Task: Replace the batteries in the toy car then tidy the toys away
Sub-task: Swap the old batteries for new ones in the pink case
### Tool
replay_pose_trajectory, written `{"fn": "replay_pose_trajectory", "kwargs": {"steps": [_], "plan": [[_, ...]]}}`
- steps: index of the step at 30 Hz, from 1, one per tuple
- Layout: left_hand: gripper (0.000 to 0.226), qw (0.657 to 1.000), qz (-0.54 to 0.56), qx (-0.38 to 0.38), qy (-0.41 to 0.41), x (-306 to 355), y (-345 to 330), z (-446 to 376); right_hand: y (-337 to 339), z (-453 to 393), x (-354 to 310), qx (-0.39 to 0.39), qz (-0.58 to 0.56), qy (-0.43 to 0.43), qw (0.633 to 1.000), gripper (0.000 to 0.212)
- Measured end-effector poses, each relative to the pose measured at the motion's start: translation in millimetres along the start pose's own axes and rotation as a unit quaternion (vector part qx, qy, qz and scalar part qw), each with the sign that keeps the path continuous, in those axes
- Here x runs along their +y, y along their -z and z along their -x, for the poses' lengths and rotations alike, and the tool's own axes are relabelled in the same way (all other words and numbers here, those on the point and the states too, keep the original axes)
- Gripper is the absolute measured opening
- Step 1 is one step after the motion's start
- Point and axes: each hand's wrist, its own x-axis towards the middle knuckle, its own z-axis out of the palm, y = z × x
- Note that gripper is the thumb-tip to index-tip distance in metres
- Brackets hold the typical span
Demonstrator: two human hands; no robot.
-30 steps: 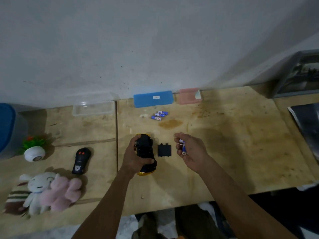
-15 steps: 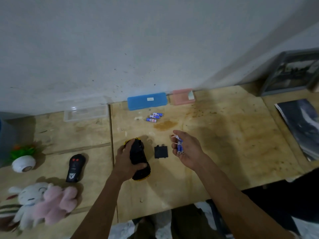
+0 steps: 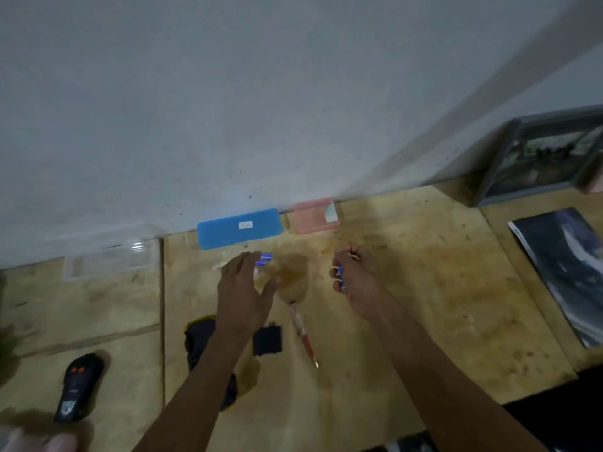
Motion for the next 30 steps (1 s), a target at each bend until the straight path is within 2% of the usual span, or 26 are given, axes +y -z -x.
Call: {"fn": "replay_pose_trajectory", "kwargs": {"steps": [5, 10, 15, 20, 23, 27, 30], "plan": [[0.051, 0.996, -0.048, 0.000, -0.075, 41.7, -54.2, -78.8, -2.5, -64.6, -7.1, 0.008, 0.040, -0.008, 0.999, 0.025], [0.049, 0.987, -0.139, -0.031, -0.069, 43.1, -83.6, -119.7, -13.9, -103.8, 2.5, -0.003, 0.091, -0.052, 0.995, 0.025], [0.040, 0.975, -0.195, 0.005, -0.111, 26.4, -97.7, -132.9, -28.7, -114.3, 1.1, 0.024, 0.037, -0.076, 0.996, 0.028], [0.049, 0.966, -0.222, 0.043, -0.127, 15.9, -107.4, -136.2, -37.3, -115.3, -0.5, 0.068, -0.016, -0.108, 0.992, 0.024], [0.051, 0.963, -0.223, 0.064, -0.137, 12.6, -109.6, -136.2, -39.7, -115.2, 5.8, 0.070, -0.038, -0.101, 0.992, 0.020], [0.037, 0.959, -0.241, 0.070, -0.135, 14.3, -110.5, -138.1, -41.8, -113.3, 8.6, 0.067, -0.037, -0.079, 0.994, 0.017], [0.042, 0.965, -0.236, 0.048, -0.099, 18.7, -108.7, -142.1, -44.3, -114.0, 1.1, 0.067, -0.037, -0.036, 0.996, 0.023]]}}
